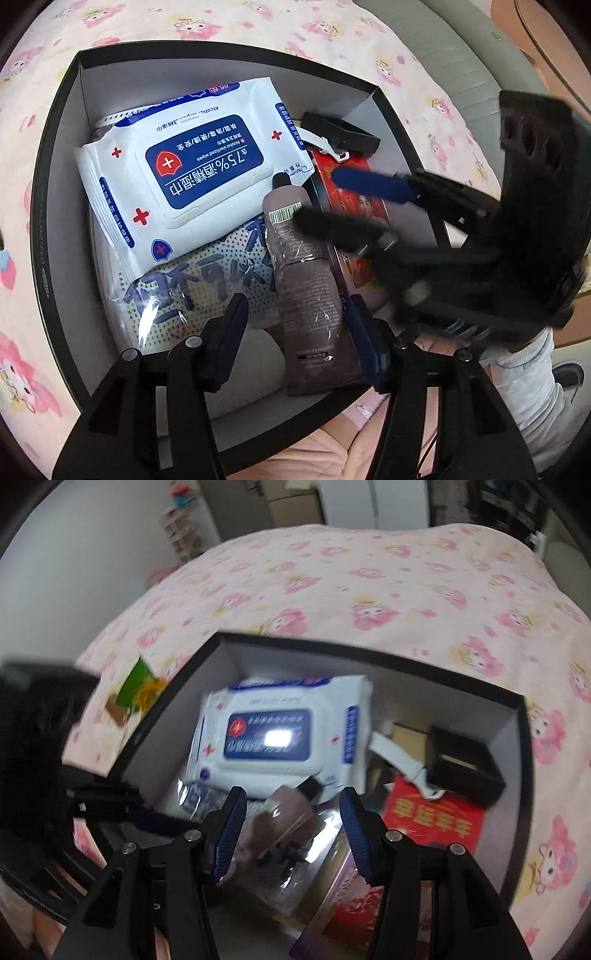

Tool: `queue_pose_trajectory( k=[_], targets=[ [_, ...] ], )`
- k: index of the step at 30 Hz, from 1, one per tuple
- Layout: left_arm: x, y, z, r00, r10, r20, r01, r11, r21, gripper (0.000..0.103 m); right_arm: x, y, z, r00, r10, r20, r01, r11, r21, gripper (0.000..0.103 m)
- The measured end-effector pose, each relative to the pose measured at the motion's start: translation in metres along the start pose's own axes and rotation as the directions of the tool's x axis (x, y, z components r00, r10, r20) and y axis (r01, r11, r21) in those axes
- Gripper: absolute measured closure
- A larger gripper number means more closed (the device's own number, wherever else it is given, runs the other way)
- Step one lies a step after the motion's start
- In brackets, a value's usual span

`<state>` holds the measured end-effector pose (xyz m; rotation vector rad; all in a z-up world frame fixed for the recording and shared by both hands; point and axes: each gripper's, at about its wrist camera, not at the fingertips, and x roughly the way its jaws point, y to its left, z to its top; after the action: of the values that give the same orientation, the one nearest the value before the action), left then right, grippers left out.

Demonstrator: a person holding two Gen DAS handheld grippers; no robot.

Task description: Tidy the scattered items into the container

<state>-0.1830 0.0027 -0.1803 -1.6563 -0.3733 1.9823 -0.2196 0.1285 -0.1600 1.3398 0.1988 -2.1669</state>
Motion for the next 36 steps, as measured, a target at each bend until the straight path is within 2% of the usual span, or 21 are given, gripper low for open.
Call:
queue_pose_trajectory(
  k=[4, 8, 13, 16, 18, 19, 20, 23, 27, 36],
  targets=[
    [0.009, -0.009, -0.005, 0.999, 0.02, -0.031, -0.019, 0.999, 0.035, 0.049, 0.005, -0.01, -0.004, 1.0, -0.014, -0.025, 0.015, 0.999, 0.05, 0.054],
    [0.009, -0.012, -0.006, 0.998, 0.044, -0.034, -0.043, 0.998, 0.037, 0.046, 0.002, -0.02, -0.005, 0.996, -0.091, -0.015, 0.092, 0.993, 0.08, 0.054],
    [0.002, -0.013, -0.012, 0.999, 0.022, -0.033, -0.021, 0.999, 0.031, 0.049, 0.0, -0.019, -0.004, 0.991, -0.135, 0.019, 0.133, 0.988, 0.083, 0.054],
    [0.001, -0.02, -0.014, 0.999, -0.001, -0.035, 0.003, 0.999, 0.052, 0.049, -0.01, -0.015, -0.001, 0.991, -0.116, 0.072, 0.112, 0.991, 0.067, 0.054],
    [0.002, -0.022, -0.016, 0.999, 0.015, -0.035, -0.013, 0.998, 0.068, 0.049, -0.015, -0.016, 0.0, 0.991, -0.096, 0.091, 0.089, 0.993, 0.076, 0.054],
    [0.003, -0.022, -0.016, 0.999, 0.024, -0.035, -0.022, 0.998, 0.067, 0.051, -0.014, -0.017, 0.0, 0.992, -0.096, 0.08, 0.09, 0.993, 0.081, 0.054],
    [0.003, -0.021, -0.017, 0.999, 0.033, -0.034, -0.031, 0.998, 0.063, 0.057, -0.013, -0.018, -0.001, 0.993, -0.1, 0.063, 0.095, 0.992, 0.088, 0.054],
    [0.001, -0.017, -0.018, 0.999, 0.038, -0.027, -0.037, 0.998, 0.044, 0.058, -0.005, -0.029, -0.005, 0.991, -0.135, -0.017, 0.136, 0.981, 0.137, 0.054],
    [-0.011, -0.014, -0.02, 0.998, 0.055, 0.009, -0.055, 0.998, 0.022, 0.063, -0.006, -0.045, -0.018, 0.994, -0.088, -0.066, 0.1, 0.971, 0.218, 0.054],
    [-0.029, 0.008, -0.018, 0.994, 0.099, 0.05, -0.096, 0.993, -0.065, 0.065, 0.003, -0.01, -0.022, 0.994, -0.034, -0.104, 0.043, 0.995, 0.087, 0.054]
  ],
)
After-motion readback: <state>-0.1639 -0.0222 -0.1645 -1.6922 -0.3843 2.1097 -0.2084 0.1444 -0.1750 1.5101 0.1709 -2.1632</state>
